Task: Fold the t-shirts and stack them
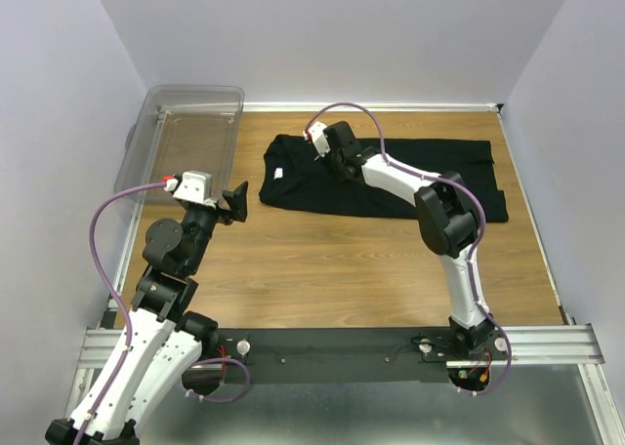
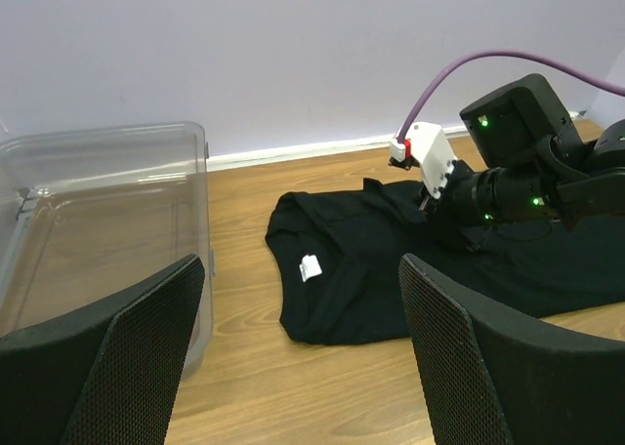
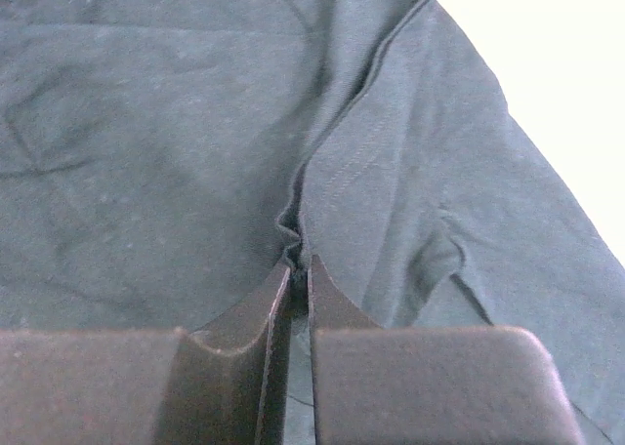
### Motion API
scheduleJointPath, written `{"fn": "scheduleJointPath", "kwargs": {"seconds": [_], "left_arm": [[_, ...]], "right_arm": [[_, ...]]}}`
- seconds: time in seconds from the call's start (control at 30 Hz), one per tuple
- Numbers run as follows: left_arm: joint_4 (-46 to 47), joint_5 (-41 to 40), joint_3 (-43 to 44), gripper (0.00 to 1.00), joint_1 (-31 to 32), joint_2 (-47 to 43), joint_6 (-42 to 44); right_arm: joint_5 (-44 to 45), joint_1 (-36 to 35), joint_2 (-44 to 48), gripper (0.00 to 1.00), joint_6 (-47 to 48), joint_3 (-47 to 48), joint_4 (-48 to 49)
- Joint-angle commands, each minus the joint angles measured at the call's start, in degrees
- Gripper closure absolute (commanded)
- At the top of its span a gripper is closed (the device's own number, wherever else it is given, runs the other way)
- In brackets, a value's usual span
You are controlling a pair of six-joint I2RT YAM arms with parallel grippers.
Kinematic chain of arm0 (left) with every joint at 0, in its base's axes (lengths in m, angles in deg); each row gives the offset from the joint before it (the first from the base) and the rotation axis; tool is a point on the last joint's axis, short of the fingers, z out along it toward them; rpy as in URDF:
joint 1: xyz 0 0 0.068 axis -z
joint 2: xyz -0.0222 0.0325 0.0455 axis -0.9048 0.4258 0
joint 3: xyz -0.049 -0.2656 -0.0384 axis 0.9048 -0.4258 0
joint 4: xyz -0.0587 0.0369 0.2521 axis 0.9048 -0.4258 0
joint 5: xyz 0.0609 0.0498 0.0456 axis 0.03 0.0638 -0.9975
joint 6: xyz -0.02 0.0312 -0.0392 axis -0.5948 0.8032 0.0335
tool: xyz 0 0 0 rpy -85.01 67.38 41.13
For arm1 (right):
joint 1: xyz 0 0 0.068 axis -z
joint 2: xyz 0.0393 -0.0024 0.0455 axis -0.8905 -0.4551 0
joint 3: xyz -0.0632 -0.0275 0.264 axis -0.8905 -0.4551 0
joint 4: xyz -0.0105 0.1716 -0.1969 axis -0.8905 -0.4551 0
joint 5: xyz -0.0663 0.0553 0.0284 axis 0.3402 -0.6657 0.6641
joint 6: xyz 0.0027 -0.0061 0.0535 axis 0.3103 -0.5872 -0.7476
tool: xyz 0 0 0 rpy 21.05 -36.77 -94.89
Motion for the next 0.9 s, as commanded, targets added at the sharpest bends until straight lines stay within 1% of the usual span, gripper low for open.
{"fn": "scheduleJointPath", "kwargs": {"seconds": [0.0,0.1,0.27,0.4,0.43,0.47,0.5,0.53,0.6,0.63,0.7,0.73,0.77,0.8,0.83,0.87], "left_arm": [[-0.11,-1.05,-0.42,0.12,-0.10,-0.71,-0.76],[-0.02,-0.70,-0.33,0.12,-0.18,-0.18,-0.58],[0.07,-0.17,-0.33,0.12,-0.18,0.08,-0.58],[0.15,0.35,-0.42,0.12,-0.10,0.35,-0.85],[0.15,0.79,-0.42,0.12,-0.10,0.43,-1.02],[0.42,1.14,-0.51,0.12,-0.10,0.61,-1.11],[0.51,1.58,-0.51,0.12,-0.10,0.96,-1.46],[0.59,2.46,-0.51,0.12,-0.10,1.22,-2.42],[1.12,3.77,-0.42,0.12,-0.10,2.36,-4.61],[1.47,5.26,-0.51,0.12,-0.10,2.80,-9.24],[3.31,8.43,-2.17,0.12,-0.18,4.56,-15.40],[4.28,10.62,-3.22,0.12,-0.18,5.35,-18.74],[6.20,11.42,-5.76,0.12,-0.10,7.27,-26.78],[7.09,12.21,-7.09,0.13,-0.10,8.42,-30.34],[7.62,13.09,-8.32,0.14,-0.10,9.82,-33.60],[8.67,13.36,-10.68,0.19,-0.01,12.88,-39.46]], "right_arm": [[5.29,0.31,2.13,0.85,-0.37,1.97,2.02],[5.46,2.58,3.89,0.90,-0.98,1.97,2.46],[4.50,7.42,4.68,0.91,-1.68,1.97,2.72],[5.81,14.01,2.58,0.90,-2.91,3.99,3.34],[6.08,15.33,1.88,0.68,-3.35,4.78,3.42],[5.99,17.34,1.52,0.53,-3.61,5.40,3.43],[5.82,17.97,1.43,0.44,-3.27,5.14,3.34],[5.12,18.50,1.78,0.32,-3.09,4.70,3.42],[2.58,19.82,3.44,0.19,-3.79,2.33,3.34],[-0.83,20.17,5.80,0.09,-4.23,1.19,3.34],[-4.62,20.79,8.80,0.03,-4.58,-2.50,3.25],[-10.99,20.88,12.29,0.00,-2.41,-4.42,2.47],[-14.45,20.97,14.33,0.00,-0.47,-8.18,1.76],[-17.97,20.97,16.26,0.00,1.63,-8.22,0.80],[-26.96,21.05,18.81,0.00,4.27,-13.27,-1.56],[-31.23,21.23,23.10,0.00,10.47,-15.67,-3.06]]}}
